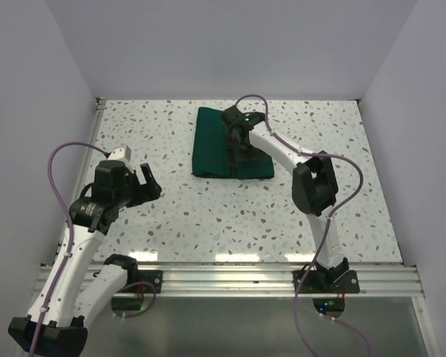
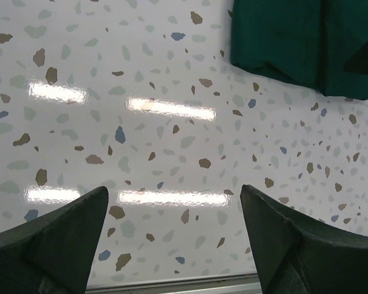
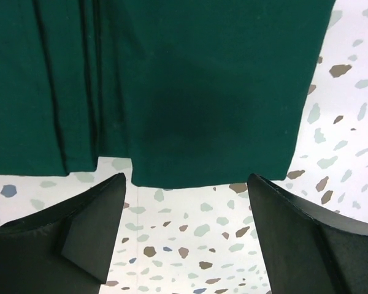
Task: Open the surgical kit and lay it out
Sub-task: Open the surgical kit at the center of the board.
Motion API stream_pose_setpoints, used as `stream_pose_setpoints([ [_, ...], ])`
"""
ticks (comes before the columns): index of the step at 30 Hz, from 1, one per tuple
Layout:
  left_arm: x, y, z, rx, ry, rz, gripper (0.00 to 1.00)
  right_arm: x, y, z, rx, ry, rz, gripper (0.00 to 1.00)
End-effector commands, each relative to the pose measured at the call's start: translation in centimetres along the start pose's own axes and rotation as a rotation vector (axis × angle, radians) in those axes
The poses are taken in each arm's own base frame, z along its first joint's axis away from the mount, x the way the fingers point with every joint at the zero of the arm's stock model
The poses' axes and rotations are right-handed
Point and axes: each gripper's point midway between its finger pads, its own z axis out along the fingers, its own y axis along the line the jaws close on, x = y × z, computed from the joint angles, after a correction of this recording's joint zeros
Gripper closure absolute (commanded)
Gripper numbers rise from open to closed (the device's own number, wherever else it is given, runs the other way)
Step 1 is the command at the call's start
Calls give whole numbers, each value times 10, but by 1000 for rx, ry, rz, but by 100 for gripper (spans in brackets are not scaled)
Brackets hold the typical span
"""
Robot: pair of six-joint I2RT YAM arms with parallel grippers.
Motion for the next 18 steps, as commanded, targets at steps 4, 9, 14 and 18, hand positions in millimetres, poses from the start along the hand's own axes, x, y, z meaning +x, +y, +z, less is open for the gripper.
stream_pose_setpoints([
  [4, 6, 5, -5, -25, 14, -11, 7, 24, 20, 12, -13, 43, -44, 16],
  [9, 6, 5, -4, -25, 17, -9, 7, 37, 30, 21, -3, 58, -78, 16],
  [14, 4, 4, -3, -27, 21, -1, 8, 40, 29, 29, 29, 63, -90, 18],
  [18, 3, 4, -4, -28, 23, 0, 7, 39, 24, 37, 66, 57, -102, 20],
])
